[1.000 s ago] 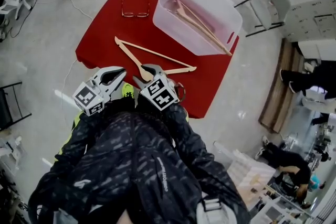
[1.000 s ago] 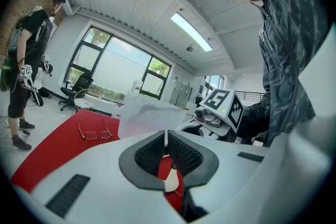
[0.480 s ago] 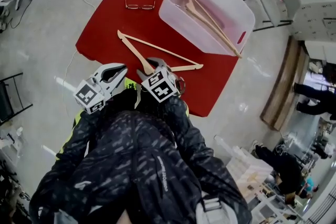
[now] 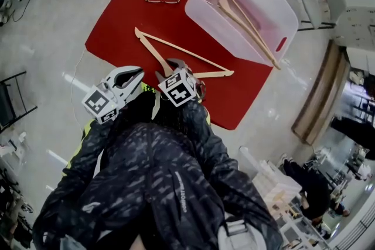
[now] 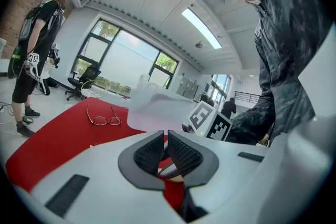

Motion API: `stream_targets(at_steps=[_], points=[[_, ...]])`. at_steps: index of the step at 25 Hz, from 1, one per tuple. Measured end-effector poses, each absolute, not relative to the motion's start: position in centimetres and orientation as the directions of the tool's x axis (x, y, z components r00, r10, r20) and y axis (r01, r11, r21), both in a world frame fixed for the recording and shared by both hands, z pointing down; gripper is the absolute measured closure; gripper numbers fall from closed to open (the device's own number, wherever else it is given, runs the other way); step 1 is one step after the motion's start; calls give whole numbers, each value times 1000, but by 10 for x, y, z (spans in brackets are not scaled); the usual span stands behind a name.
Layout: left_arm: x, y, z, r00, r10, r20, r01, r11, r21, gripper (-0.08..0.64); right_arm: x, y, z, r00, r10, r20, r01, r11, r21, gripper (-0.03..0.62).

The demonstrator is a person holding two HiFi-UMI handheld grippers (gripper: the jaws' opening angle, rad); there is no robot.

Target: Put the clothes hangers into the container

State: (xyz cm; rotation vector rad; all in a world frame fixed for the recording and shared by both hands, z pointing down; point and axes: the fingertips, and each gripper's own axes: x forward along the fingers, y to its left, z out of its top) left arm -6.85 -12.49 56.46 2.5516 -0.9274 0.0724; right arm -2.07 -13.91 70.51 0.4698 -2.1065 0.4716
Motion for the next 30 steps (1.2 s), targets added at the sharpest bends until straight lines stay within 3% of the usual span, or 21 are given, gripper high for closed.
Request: stream_targets(at_steps=[25,30], points=[[-86,-122,572,755,-625,197,-645,-657,391,548,-23,-153,741,-406,-193,893,-544,836,-66,408],[-84,-122,567,757,-625,189,-643,-662,386,548,-20,-153,742,-402,-182,897,-565,821,-86,462]])
